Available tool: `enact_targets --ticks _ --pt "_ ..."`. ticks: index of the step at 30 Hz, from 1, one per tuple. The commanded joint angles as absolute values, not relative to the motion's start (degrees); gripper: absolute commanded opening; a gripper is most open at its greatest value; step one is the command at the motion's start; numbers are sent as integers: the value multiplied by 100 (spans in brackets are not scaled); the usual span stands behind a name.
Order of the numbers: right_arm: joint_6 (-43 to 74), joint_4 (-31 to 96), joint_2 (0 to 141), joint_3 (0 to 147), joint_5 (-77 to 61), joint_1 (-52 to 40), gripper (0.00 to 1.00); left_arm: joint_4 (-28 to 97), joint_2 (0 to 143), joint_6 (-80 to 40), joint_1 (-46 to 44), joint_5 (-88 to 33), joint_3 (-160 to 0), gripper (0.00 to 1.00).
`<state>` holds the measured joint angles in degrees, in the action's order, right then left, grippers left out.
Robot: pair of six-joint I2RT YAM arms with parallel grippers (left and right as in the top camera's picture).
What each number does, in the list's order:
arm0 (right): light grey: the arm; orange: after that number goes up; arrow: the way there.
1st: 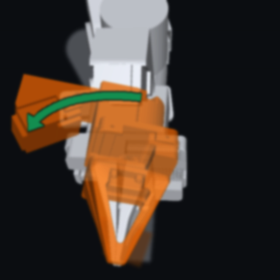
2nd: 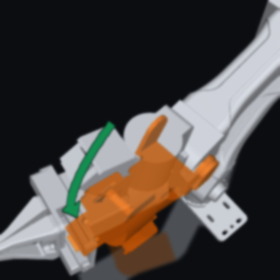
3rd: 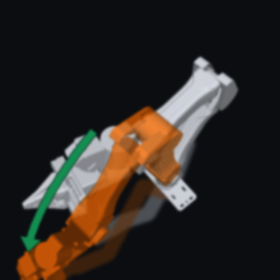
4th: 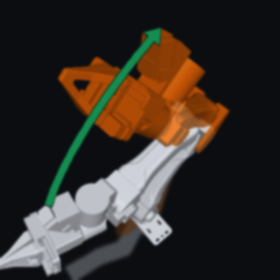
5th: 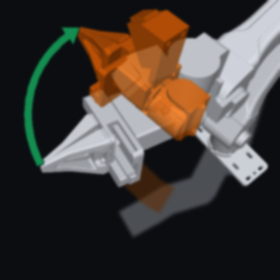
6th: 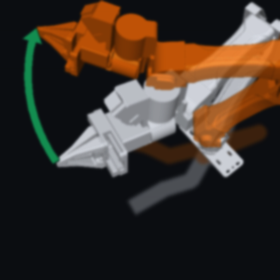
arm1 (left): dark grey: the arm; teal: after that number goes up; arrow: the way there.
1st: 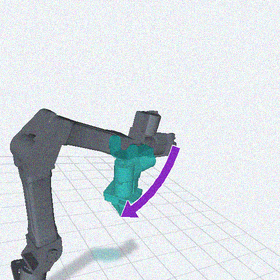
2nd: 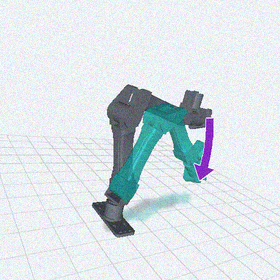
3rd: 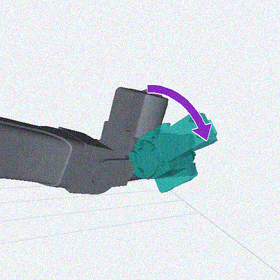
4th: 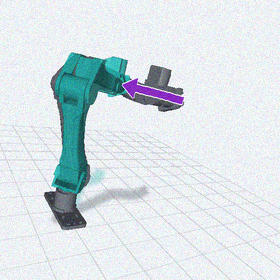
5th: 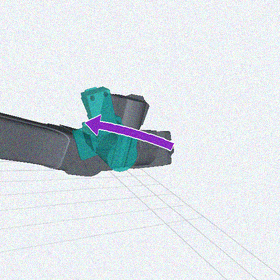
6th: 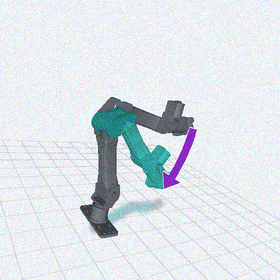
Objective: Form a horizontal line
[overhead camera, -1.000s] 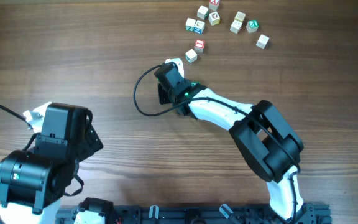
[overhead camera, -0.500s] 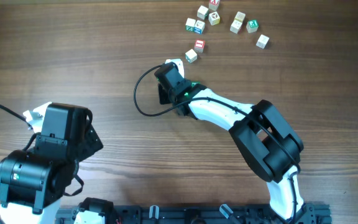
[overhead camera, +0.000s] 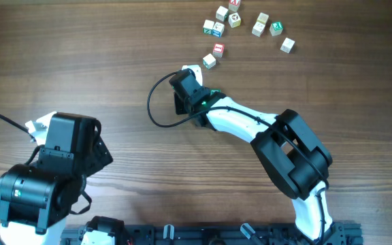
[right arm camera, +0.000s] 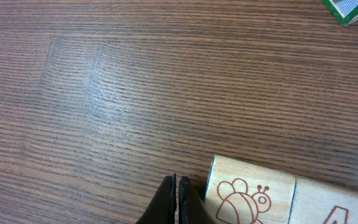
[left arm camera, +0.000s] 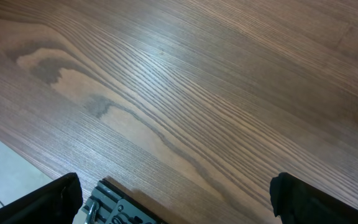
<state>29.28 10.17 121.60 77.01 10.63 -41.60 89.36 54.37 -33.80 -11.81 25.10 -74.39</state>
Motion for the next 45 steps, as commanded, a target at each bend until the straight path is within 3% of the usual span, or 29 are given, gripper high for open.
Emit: enact_targets --ticks 1,16,22,26,33,39,45 --pt "2860 1041 12127 7743 1249 -4171 5 8923 5400 -3500 -1133 2604 -7415 100" --pt "2912 1160 12086 7743 1127 -4174 5 8923 5400 -3500 -1133 2604 -7415 100" --pt "2915 1199 11439 7745 174 -4174 5 8923 5400 -3500 -1133 2604 -7415 100" --pt "3173 2073 10890 7745 169 -4174 5 8923 5400 -3500 -1133 2604 -7415 100" --pt "3208 3514 10737 7609 1544 -4171 4 8923 5400 -3503 -1133 2604 -7415 100" --pt "4678 3223 10742 6910 1881 -3835 5 8923 5400 -3503 -1133 2604 -7415 100" --pt "4772 2178 10742 6267 1345 -3374 5 8923 5400 -3500 -1133 2604 -7415 100"
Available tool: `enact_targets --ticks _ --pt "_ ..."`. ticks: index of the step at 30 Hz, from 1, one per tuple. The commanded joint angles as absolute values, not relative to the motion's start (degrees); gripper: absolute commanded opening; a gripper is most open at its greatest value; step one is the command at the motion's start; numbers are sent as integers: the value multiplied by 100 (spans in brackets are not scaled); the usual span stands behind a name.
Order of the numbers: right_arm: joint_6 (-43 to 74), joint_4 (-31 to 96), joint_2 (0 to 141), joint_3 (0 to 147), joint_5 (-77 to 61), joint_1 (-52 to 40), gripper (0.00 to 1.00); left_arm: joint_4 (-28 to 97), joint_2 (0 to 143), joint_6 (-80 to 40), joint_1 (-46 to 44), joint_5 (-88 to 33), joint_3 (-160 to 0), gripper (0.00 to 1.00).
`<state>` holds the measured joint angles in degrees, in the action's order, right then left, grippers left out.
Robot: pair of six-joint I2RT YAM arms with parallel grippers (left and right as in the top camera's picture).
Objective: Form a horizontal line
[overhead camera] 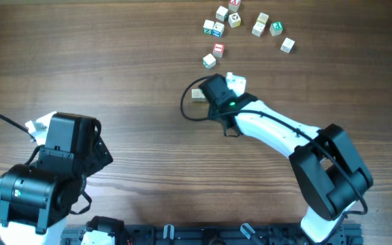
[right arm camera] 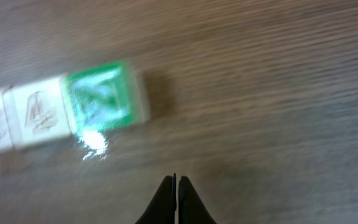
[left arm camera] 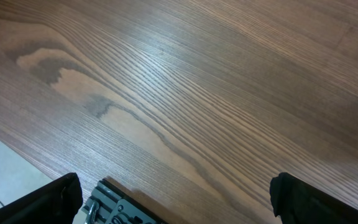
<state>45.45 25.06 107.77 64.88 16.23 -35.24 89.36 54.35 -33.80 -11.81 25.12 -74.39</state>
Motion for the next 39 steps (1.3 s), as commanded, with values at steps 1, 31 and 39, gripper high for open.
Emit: enact_targets --ticks 1,31,39 --pt "4764 2080 10746 6206 1313 -3334 5 8923 5400 -3503 -1133 2604 -7415 100" --pt "4147 749 10973 5837 539 -3157 5 8923 5400 -3503 -1133 2604 -7415 100" --pt "4025 683 10973 5839 451 -3157 5 8923 5400 -3500 -1133 2604 -7415 100"
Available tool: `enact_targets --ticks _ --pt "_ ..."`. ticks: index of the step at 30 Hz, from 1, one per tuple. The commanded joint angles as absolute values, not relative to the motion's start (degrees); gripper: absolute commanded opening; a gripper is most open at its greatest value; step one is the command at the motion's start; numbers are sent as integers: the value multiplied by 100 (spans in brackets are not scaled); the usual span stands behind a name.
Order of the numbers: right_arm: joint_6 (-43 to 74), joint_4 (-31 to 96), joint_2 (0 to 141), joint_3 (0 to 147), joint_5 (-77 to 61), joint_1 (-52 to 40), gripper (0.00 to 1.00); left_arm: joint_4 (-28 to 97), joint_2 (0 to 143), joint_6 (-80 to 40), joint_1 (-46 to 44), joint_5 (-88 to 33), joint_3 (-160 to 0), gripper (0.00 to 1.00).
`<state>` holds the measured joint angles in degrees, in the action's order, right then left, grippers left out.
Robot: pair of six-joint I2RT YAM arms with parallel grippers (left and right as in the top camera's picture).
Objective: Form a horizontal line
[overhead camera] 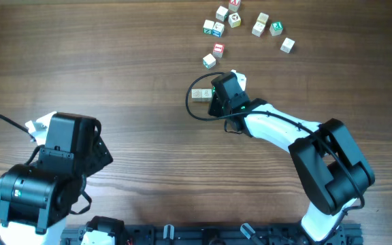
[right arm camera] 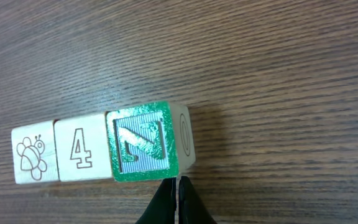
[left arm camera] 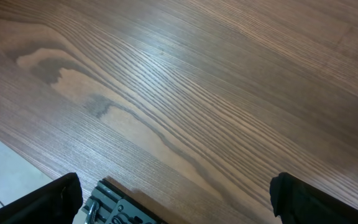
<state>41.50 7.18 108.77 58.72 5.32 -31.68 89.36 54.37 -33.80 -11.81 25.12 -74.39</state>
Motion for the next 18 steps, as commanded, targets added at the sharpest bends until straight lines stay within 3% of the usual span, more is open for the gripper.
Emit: enact_targets --ticks 1,18 --pt "4025 681 10973 5839 451 -3157 5 8923 5400 -3503 -1133 2604 -7415 100" --pt "3896 596 10973 5839 373 -3159 5 8923 5400 -3500 -1133 2604 -7415 100"
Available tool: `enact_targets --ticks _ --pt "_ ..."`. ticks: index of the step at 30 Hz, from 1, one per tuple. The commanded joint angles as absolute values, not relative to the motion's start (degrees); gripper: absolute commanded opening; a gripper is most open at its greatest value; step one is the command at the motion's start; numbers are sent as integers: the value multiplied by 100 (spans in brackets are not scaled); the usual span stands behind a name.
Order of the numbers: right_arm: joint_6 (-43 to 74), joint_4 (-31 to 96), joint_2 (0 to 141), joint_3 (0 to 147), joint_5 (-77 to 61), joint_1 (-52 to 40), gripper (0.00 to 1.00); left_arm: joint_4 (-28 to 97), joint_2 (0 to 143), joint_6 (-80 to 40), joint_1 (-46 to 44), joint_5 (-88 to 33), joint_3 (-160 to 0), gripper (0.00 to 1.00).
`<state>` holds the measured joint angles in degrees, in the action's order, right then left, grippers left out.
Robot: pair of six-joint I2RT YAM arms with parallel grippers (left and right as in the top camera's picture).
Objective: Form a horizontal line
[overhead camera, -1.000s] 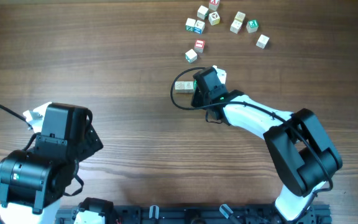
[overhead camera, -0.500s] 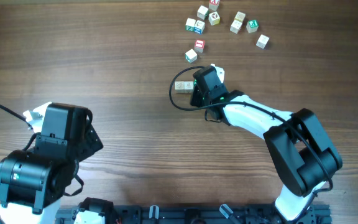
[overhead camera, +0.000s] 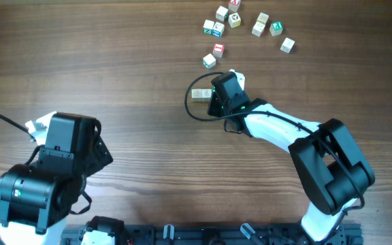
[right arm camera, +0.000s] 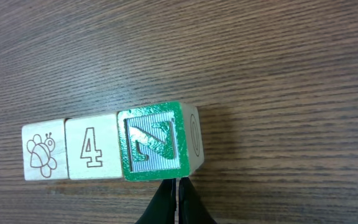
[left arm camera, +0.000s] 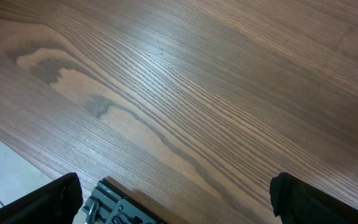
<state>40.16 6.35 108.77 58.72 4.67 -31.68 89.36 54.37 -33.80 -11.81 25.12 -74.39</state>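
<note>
Three wooden blocks lie side by side in a row: a bee block (right arm camera: 42, 152), a "4" block (right arm camera: 92, 149) and a green-faced letter block (right arm camera: 156, 142). In the overhead view the row (overhead camera: 199, 94) sits left of my right gripper (overhead camera: 216, 96). My right gripper (right arm camera: 176, 186) is shut with nothing between its tips, which sit against the near edge of the green block. My left gripper (left arm camera: 176, 202) is open over bare table at the near left, far from the blocks.
Several loose blocks lie scattered at the far side of the table, the closest being a white one (overhead camera: 209, 61) and a red-faced one (overhead camera: 218, 49). A black cable (overhead camera: 192, 112) loops beside the right wrist. The left arm's base (overhead camera: 46, 177) fills the near left.
In the right wrist view the row of three blocks lies slightly further right and lower, nearer the shut fingertips. The overhead view and the left arm look unchanged.
At first my right gripper was shut just left of the bee block, covering the row from above. Then it was to the right of the row, with bee, "4" and green block in line. Lately it has been shut at the green block's near edge.
</note>
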Motion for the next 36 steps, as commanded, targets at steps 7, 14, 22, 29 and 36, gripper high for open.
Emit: enact_targets --ticks 7,14,22,29,36 --pt "3894 598 10973 5837 303 -3159 4 8923 5400 -3500 -1133 2604 -7415 100" --pt "3881 607 10973 5839 242 -3164 5 8923 5400 -3500 -1133 2604 -7415 100" --pt "3760 585 10973 5839 91 -3164 5 8923 5400 -3503 -1133 2604 -7415 100" --pt "3747 534 10973 5839 93 -3164 5 8923 5400 -3500 -1133 2604 -7415 100" --pt "3747 497 10973 5837 93 -3164 5 8923 5400 -3503 -1133 2604 -7415 100"
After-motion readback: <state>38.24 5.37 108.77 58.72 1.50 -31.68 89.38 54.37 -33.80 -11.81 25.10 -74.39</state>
